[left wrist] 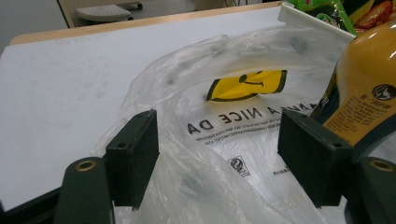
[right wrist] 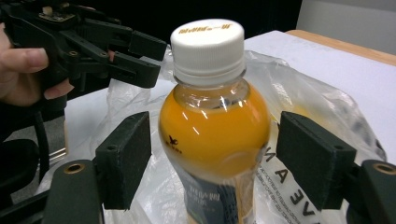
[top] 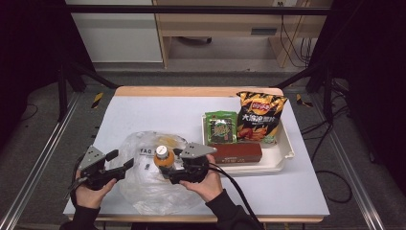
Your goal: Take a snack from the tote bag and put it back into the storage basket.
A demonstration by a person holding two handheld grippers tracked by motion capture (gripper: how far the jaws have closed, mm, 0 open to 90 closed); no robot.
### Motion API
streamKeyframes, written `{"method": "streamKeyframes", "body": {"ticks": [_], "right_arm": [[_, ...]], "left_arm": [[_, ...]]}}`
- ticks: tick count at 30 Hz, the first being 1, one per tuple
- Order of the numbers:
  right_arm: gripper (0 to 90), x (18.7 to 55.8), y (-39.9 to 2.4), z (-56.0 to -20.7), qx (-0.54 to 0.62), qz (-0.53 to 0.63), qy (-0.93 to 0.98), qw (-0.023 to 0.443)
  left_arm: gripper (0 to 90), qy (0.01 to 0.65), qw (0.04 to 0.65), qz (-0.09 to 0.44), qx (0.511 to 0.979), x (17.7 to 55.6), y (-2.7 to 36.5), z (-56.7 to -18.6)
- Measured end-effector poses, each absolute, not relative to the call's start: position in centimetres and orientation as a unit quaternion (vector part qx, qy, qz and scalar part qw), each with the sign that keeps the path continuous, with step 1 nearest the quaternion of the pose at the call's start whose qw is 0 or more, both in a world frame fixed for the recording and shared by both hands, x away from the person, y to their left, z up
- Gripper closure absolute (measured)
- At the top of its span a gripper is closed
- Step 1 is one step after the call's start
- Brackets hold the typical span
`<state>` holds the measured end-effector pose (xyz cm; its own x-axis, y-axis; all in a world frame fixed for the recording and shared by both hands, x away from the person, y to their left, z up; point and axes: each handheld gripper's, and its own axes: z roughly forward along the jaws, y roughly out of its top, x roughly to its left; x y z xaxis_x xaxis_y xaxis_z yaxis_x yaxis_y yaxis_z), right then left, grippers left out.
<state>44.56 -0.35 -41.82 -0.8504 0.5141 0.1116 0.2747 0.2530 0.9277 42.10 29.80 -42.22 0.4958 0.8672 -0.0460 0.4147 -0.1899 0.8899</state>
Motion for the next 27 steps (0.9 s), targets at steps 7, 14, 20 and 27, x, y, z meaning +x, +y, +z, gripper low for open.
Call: {"method": "streamKeyframes", "body": {"ticks": [7,14,20,27], "right_arm": [[26.0,45.1,0.9,-42.4,0.249,0.554,0.787,0.11],[27.1,45.5,1.2,-42.7,0.254,0.545,0.792,0.108],[30.0,45.3,1.2,-42.6,0.256,0.543,0.792,0.107],[30.3,44.9,1.3,-42.2,0.272,0.527,0.797,0.118]], "left_arm": [[28.7,0.437,0.463,0.244,0.731,42.1,29.8,-42.2],[28.6,0.437,0.462,0.243,0.733,42.2,29.8,-42.3],[28.7,0.439,0.459,0.242,0.733,42.3,29.8,-42.5],[28.8,0.442,0.461,0.241,0.731,42.3,29.9,-42.5]]}}
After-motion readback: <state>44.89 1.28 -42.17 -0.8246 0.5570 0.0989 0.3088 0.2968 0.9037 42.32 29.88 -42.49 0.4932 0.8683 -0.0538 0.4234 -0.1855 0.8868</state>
